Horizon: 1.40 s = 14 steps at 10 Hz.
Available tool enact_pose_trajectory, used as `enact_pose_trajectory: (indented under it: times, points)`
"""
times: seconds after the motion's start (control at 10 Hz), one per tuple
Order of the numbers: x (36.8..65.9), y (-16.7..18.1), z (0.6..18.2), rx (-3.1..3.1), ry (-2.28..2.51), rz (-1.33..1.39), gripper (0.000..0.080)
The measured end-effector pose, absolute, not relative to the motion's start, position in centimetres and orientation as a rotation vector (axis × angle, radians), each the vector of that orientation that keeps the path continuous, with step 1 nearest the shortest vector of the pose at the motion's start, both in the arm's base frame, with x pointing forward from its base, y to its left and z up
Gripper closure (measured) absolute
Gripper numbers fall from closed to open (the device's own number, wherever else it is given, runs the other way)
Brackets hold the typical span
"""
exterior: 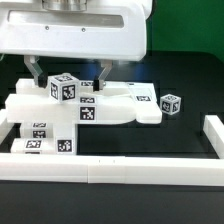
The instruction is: Assemble chair
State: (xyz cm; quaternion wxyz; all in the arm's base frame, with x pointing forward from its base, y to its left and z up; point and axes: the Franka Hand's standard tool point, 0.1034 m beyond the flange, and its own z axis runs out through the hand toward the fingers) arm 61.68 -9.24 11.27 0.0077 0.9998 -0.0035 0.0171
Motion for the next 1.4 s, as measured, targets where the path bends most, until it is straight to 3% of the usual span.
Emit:
enact_pose_trajectory:
  times: [0.8, 1.0, 1.4]
  points:
    - [61.51, -10.18, 11.27, 3.053, 0.582, 0.038, 0.0162]
    - [61.50, -10.19, 11.26, 3.054, 0.578, 0.037, 0.0516]
    - [61.47, -10.17, 11.23, 3.093, 0.347, 0.041, 0.0517]
